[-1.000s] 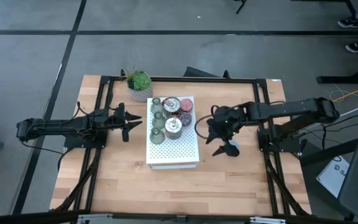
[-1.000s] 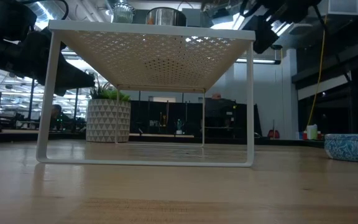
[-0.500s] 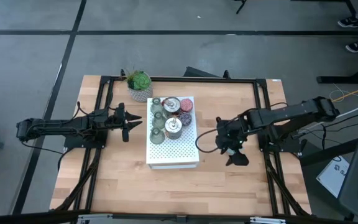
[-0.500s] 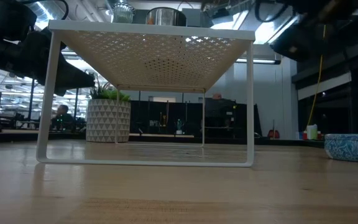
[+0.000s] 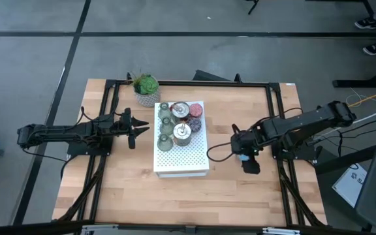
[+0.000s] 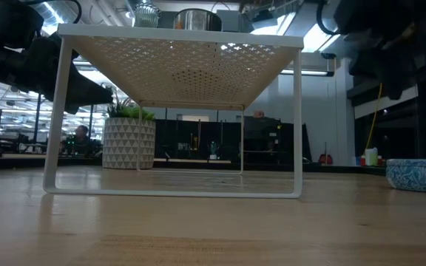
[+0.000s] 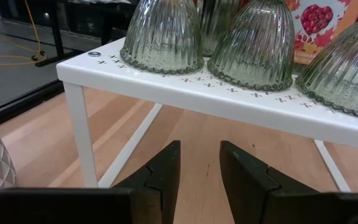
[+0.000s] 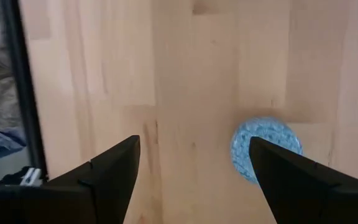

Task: Pick & Place candle stick holders
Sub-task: Align the blue patterned scented candle with the other black patterned scented candle on the shelf

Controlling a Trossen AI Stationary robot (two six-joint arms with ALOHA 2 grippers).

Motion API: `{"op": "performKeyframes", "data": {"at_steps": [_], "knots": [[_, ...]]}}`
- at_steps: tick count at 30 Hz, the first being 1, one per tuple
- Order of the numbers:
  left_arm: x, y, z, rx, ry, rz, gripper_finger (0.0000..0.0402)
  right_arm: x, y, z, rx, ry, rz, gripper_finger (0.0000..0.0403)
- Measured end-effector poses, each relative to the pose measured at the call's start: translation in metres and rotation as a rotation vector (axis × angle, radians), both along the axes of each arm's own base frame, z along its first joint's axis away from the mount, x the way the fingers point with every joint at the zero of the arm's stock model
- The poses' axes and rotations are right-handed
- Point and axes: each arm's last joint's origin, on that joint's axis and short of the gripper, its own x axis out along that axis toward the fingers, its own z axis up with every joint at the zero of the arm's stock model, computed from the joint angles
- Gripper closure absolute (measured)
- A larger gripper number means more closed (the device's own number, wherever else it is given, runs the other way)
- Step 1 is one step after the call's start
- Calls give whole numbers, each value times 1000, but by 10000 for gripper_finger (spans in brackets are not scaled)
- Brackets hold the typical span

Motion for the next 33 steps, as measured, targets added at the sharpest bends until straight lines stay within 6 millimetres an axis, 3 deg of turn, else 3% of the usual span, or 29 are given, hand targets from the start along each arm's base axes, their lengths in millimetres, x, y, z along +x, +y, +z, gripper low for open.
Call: {"op": "performKeyframes", "data": {"at_steps": [15,23,33], "knots": [[0,0,0,0,0,0,294,-26,0,-52,-65,197,-111,98],[0,0,0,0,1,0,294,-20,0,-53,-118,105,-120,98],[0,0,0,0,0,0,294,-2,8,-49,-53,-89,-129,98]]}}
